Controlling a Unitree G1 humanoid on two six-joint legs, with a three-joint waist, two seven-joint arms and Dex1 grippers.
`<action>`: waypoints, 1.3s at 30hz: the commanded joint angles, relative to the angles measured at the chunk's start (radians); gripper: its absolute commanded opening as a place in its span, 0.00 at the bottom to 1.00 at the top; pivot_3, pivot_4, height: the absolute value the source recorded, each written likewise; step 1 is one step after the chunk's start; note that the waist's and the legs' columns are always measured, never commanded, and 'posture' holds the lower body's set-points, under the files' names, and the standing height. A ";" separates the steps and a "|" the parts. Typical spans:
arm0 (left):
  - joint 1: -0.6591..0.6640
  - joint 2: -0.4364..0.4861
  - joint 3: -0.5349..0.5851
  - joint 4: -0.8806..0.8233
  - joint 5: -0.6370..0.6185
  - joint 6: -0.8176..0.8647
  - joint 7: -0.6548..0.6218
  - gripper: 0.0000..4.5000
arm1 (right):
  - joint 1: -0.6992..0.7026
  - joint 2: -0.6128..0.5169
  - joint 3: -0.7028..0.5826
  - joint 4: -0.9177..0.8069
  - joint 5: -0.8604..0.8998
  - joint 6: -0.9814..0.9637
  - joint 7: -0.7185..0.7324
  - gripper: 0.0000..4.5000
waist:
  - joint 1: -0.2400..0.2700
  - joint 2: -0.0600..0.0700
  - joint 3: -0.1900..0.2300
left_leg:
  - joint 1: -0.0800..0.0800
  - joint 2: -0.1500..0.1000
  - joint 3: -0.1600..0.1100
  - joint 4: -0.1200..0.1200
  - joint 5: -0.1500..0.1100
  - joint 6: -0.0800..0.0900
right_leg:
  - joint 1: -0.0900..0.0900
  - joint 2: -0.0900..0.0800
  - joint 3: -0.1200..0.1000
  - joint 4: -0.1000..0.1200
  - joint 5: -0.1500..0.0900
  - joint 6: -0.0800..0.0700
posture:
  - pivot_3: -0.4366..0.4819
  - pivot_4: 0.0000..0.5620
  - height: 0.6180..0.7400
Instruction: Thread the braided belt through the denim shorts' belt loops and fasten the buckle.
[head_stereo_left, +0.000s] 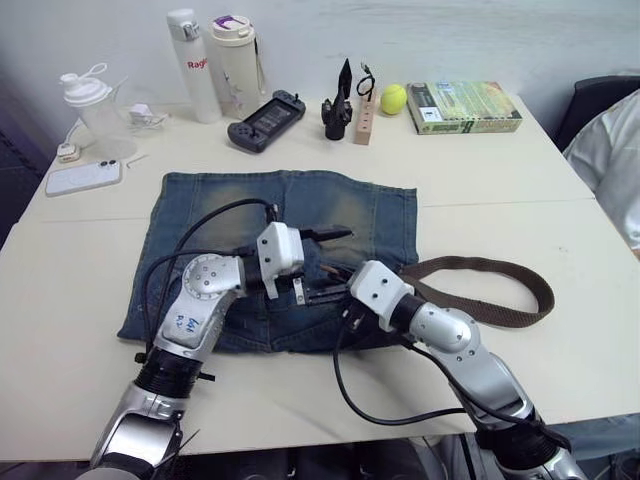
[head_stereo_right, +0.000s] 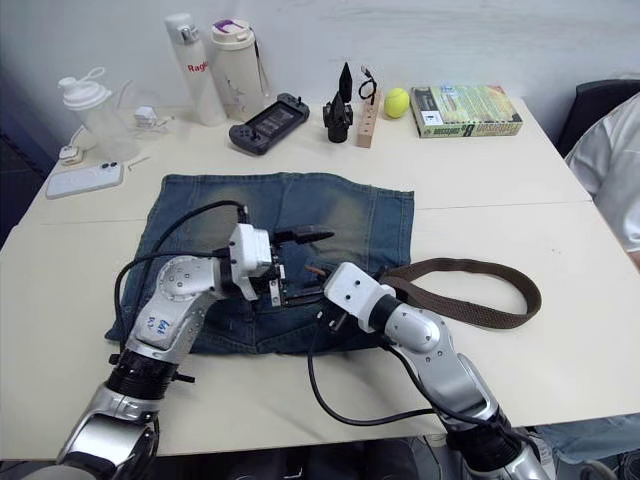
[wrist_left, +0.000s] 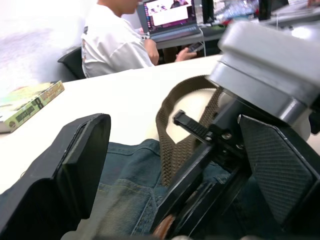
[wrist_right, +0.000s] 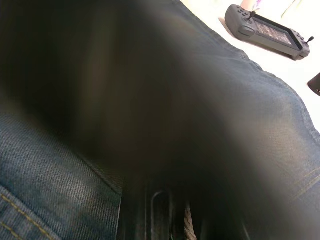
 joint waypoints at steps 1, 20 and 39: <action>0.041 0.107 0.105 -0.114 -0.076 0.091 -0.043 0.99 | 0.008 0.007 -0.016 -0.030 0.004 -0.009 -0.003 0.00 | 0.000 0.001 0.001 | 0.000 0.000 0.000 0.000 0.000 0.000 | 0.000 0.000 0.000 0.000 0.000 0.000 | 0.48 0.27 0.84; 0.230 0.313 0.302 -0.224 -0.068 0.149 -0.049 0.99 | -0.123 0.000 0.093 0.110 -0.091 -0.360 0.069 0.00 | 0.003 0.002 0.002 | 0.000 -0.001 -0.001 -0.001 -0.001 -0.002 | 0.000 0.000 0.002 0.000 0.000 0.000 | 0.48 0.27 0.84; 0.130 0.230 0.148 -0.054 0.193 -0.191 -0.021 0.71 | -0.141 0.015 0.103 0.133 -0.144 -0.413 0.083 0.00 | 0.002 0.002 0.002 | 0.000 0.000 0.000 -0.001 -0.001 -0.002 | -0.001 0.001 0.002 0.000 0.000 0.000 | 0.48 0.27 0.84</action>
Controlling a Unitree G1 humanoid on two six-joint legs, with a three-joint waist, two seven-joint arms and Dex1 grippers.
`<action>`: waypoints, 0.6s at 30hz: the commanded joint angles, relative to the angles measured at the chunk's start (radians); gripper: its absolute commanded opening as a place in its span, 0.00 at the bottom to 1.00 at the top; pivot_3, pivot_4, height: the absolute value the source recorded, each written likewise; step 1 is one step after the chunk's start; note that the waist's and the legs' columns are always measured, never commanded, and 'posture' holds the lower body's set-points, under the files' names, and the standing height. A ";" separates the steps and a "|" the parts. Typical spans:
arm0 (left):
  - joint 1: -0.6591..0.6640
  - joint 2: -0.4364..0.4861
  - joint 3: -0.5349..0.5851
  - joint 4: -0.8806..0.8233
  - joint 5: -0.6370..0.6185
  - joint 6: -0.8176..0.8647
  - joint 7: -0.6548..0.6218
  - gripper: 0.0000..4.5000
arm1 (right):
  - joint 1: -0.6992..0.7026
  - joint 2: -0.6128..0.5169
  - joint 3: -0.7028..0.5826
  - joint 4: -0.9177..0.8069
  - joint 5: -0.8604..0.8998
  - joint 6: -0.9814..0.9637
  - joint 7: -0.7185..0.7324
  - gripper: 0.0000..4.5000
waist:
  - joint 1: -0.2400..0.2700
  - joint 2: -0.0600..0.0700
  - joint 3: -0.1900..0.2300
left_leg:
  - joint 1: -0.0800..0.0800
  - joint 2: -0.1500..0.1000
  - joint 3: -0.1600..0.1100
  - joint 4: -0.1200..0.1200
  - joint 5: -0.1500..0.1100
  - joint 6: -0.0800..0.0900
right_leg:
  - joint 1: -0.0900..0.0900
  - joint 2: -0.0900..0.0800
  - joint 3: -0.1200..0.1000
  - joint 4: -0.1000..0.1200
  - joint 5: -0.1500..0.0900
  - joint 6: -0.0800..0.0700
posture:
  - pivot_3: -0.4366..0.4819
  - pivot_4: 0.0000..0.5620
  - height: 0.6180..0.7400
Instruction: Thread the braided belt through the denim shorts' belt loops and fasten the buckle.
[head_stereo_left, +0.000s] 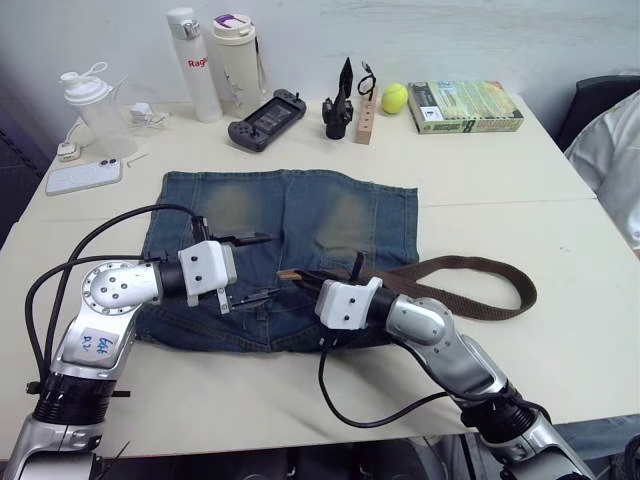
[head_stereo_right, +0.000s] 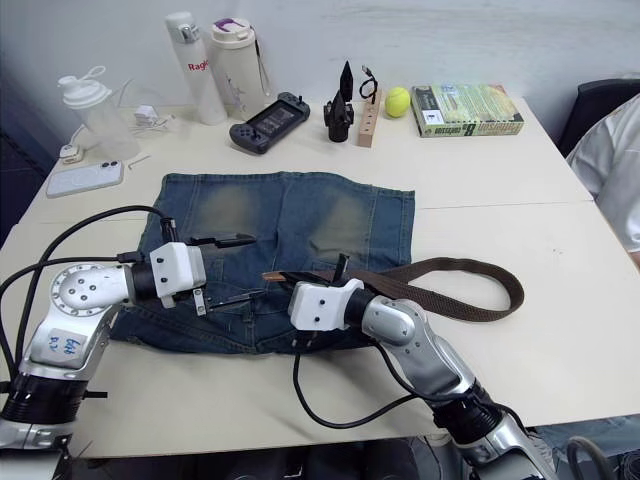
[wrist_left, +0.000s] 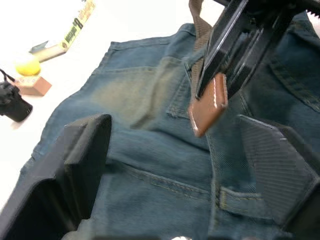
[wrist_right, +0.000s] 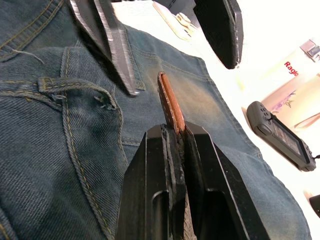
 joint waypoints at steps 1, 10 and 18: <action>-0.030 -0.022 -0.016 -0.008 0.015 -0.042 0.014 0.66 | -0.003 0.009 -0.011 -0.042 -0.003 -0.019 0.004 0.00 | 0.000 0.000 0.000 | 0.000 0.000 0.000 0.000 0.000 0.000 | 0.000 0.000 0.000 0.000 0.000 0.000 | 0.48 0.27 0.84; -0.018 -0.028 -0.046 -0.012 0.029 -0.071 -0.007 0.35 | 0.007 0.008 -0.013 -0.045 -0.005 -0.012 0.004 0.00 | -0.001 0.000 0.000 | 0.000 0.000 0.000 0.000 0.000 0.000 | 0.000 0.000 0.000 0.000 0.000 0.000 | 0.48 0.27 0.84; -0.020 -0.033 -0.047 0.002 0.044 -0.088 0.002 0.35 | 0.009 0.004 -0.013 -0.050 -0.007 0.003 0.015 0.00 | -0.001 0.000 0.000 | 0.000 0.000 0.000 0.000 0.000 0.000 | 0.000 0.000 0.000 0.000 0.000 0.000 | 0.48 0.27 0.84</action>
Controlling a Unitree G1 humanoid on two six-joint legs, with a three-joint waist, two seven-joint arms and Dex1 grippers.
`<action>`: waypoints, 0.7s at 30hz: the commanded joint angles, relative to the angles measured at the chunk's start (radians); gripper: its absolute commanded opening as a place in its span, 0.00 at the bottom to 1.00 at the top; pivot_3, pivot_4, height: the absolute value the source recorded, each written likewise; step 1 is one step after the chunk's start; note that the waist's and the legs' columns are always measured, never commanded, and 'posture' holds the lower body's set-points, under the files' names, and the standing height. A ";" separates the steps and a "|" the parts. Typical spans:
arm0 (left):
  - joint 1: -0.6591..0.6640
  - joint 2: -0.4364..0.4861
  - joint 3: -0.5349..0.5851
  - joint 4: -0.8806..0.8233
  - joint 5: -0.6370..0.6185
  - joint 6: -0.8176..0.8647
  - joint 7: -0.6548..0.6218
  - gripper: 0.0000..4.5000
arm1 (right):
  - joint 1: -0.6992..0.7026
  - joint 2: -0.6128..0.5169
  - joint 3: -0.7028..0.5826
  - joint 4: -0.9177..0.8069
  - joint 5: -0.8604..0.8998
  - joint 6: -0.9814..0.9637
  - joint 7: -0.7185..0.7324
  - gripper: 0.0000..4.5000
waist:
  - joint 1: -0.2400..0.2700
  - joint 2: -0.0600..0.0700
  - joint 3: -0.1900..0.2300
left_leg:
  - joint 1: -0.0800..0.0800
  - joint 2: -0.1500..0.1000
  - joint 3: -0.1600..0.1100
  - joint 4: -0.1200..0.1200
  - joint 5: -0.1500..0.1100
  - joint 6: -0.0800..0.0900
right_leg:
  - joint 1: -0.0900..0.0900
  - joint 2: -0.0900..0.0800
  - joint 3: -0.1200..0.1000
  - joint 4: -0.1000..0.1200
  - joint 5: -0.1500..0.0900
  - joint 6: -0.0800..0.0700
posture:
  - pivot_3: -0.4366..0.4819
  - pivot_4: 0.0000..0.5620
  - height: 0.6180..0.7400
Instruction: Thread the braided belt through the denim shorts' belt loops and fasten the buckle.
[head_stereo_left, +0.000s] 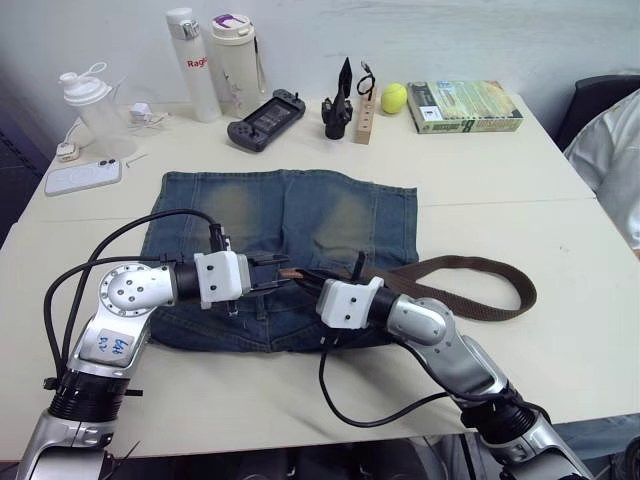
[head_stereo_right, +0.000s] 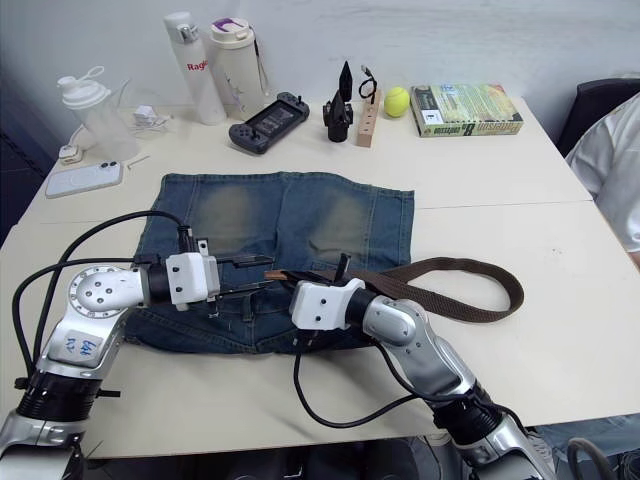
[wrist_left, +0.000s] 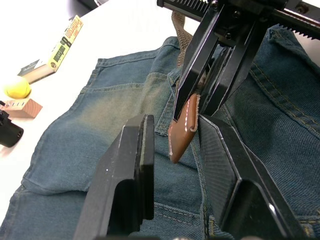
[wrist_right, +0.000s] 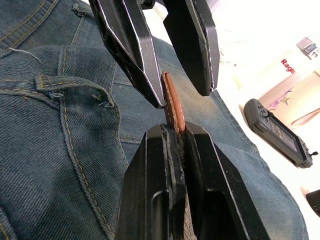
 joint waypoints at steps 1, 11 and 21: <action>-0.008 -0.003 -0.001 0.004 0.020 -0.043 0.011 0.35 | 0.004 0.005 -0.009 -0.052 -0.002 0.003 0.011 0.00 | 0.000 0.000 0.000 | 0.000 0.000 0.000 0.000 0.000 0.000 | 0.000 0.000 0.000 0.000 0.000 0.000 | 0.48 0.27 0.84; 0.002 -0.016 0.005 0.021 0.018 -0.071 0.022 0.33 | 0.013 0.005 -0.055 -0.077 0.004 0.032 -0.003 0.84 | 0.000 0.000 0.000 | 0.000 0.000 0.000 0.000 0.000 0.000 | 0.000 0.000 0.000 0.000 0.000 0.000 | 0.48 0.27 0.84; 0.056 0.009 0.063 0.068 -0.031 -0.055 0.007 0.33 | 0.091 -0.039 -0.123 -0.196 0.100 0.144 0.064 0.99 | 0.000 0.000 0.000 | 0.000 0.000 0.000 0.000 0.000 0.000 | 0.000 0.000 0.000 0.000 0.000 0.000 | 0.48 0.27 0.84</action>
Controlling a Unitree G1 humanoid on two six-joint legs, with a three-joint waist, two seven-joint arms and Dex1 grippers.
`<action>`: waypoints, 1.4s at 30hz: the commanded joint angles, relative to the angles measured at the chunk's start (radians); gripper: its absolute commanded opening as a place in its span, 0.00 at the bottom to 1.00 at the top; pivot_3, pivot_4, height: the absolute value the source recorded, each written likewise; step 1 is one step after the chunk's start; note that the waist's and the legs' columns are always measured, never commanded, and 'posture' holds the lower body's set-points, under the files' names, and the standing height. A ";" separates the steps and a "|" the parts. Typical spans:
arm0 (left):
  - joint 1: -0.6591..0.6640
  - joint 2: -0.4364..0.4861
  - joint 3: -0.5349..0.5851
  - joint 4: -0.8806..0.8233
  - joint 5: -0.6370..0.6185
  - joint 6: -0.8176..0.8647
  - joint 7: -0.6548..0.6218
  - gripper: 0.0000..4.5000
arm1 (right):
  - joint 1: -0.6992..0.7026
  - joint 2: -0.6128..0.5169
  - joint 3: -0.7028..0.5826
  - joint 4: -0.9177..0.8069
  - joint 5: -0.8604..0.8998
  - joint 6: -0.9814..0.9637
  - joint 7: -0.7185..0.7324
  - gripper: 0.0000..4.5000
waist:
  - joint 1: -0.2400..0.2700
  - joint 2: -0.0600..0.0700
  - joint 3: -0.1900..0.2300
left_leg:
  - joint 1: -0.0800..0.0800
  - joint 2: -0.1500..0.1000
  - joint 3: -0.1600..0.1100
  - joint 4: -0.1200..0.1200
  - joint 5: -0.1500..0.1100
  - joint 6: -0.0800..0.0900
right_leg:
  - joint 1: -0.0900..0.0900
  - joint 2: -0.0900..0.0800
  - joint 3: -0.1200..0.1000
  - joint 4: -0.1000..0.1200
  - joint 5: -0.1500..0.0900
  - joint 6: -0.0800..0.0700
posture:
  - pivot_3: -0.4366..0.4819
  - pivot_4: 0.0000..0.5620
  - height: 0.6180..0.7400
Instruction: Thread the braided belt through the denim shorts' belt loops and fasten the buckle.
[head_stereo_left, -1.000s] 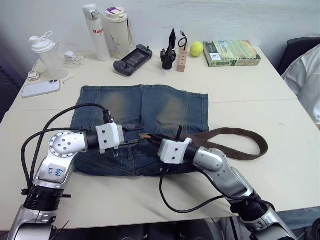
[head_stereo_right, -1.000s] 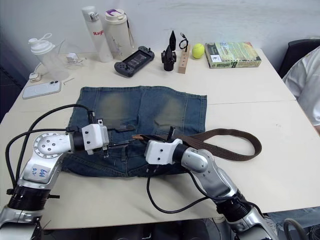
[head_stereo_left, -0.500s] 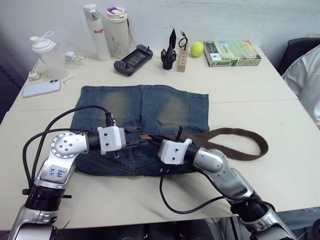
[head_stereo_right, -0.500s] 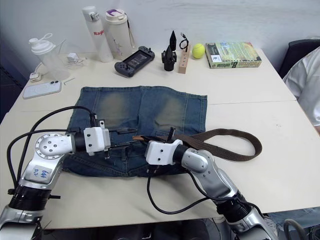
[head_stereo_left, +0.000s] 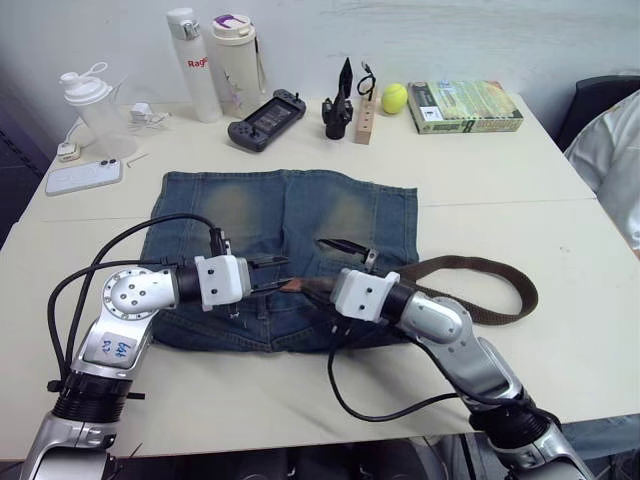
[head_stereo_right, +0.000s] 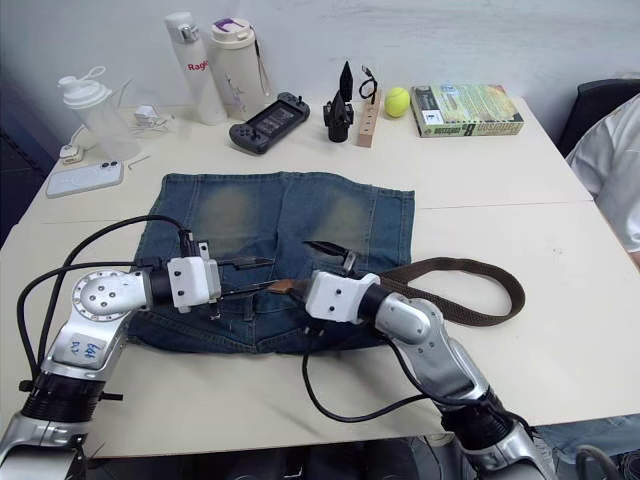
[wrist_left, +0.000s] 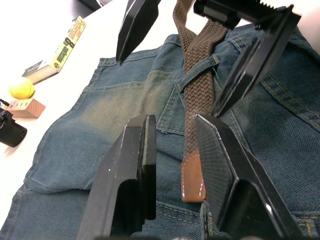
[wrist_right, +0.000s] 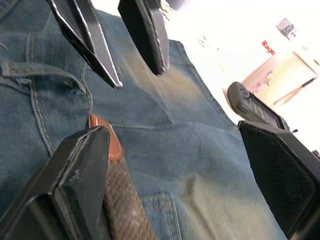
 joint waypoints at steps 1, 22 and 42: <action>0.032 0.023 0.059 0.032 -0.064 0.035 -0.012 0.33 | 0.027 -0.024 -0.031 -0.085 0.049 0.034 0.037 0.99 | -0.001 0.000 0.000 | 0.000 0.000 0.000 0.000 0.000 0.000 | 0.000 0.000 0.000 0.000 0.000 0.000 | 0.48 0.27 0.84; -0.227 0.029 -0.079 0.266 -0.130 0.319 -0.271 0.99 | 0.079 0.010 -0.011 -0.113 0.020 0.107 -0.010 1.00 | 0.004 0.000 0.000 | 0.000 0.000 0.000 0.001 0.000 0.000 | 0.000 0.001 0.000 0.000 0.000 0.000 | 0.48 0.27 0.84; -0.470 -0.108 -0.198 0.718 0.062 0.147 -0.362 0.71 | 0.146 -0.001 -0.061 -0.214 0.046 0.170 -0.040 1.00 | 0.002 -0.001 0.000 | 0.000 0.000 0.001 0.001 0.000 0.000 | 0.000 0.001 0.000 0.001 0.000 0.000 | 0.48 0.27 0.84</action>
